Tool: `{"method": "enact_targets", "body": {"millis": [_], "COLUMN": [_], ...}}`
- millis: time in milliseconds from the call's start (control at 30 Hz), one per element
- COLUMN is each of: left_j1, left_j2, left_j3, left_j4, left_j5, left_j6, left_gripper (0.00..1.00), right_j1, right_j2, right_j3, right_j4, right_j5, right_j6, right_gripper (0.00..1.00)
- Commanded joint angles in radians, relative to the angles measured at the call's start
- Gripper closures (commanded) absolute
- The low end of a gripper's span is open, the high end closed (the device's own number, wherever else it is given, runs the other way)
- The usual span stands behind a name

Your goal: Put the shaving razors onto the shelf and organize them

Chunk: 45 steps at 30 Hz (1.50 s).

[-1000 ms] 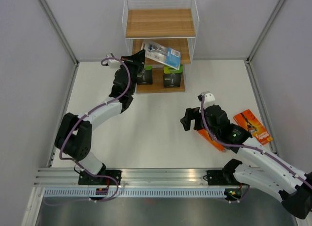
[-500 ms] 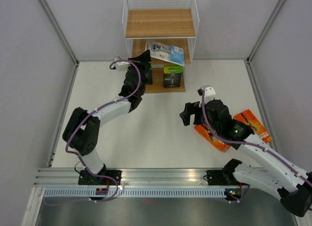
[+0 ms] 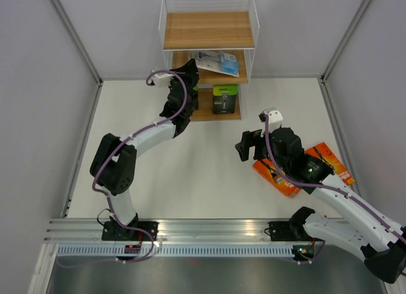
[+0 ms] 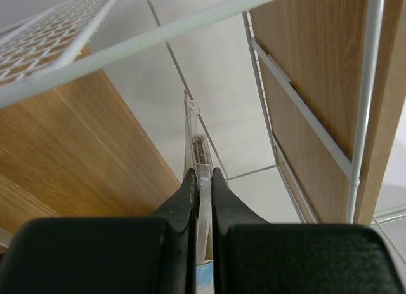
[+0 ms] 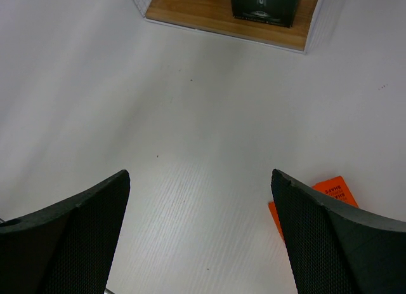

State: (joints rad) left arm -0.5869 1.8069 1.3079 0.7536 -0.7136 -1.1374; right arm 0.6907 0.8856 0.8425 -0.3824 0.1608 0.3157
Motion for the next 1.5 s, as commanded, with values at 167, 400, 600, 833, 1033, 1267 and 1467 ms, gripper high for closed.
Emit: {"method": "enact_targets", "body": {"millis": [167,400,600,833,1033,1267,1467], "left_j1": [-0.004,-0.004,-0.004,-0.004,-0.002,-0.004,-0.004], "left_j2": [-0.001,-0.055,-0.132,-0.237,-0.228,-0.189,-0.172], "left_j3": [0.091,0.097,0.102,0.131,0.177,0.179,0.234], "left_j4": [-0.21,-0.35,-0.512,-0.689,-0.846,-0.948,-1.068], "left_j5": [0.029,0.013,-0.012,-0.012,-0.021,-0.04,-0.004], "left_j6": [-0.044,-0.074,-0.065,0.031,0.073,0.103,0.142], "left_gripper": [0.88,0.42,0.0,0.0,0.01,0.16,0.19], "right_j1": [-0.01,-0.017,-0.023,-0.028,-0.03,-0.031,-0.033], "right_j2": [0.01,0.021,0.03,0.041,0.055,0.05,0.053], "right_j3": [0.03,0.027,0.02,0.013,0.02,0.017,0.021], "right_j4": [-0.004,0.011,0.022,0.039,0.036,0.03,0.034], "right_j5": [0.005,-0.02,-0.053,-0.089,-0.093,-0.104,-0.119], "right_j6": [-0.017,-0.023,-0.006,0.003,0.011,0.031,0.045], "right_gripper": [0.02,0.02,0.02,0.02,0.02,0.02,0.02]}}
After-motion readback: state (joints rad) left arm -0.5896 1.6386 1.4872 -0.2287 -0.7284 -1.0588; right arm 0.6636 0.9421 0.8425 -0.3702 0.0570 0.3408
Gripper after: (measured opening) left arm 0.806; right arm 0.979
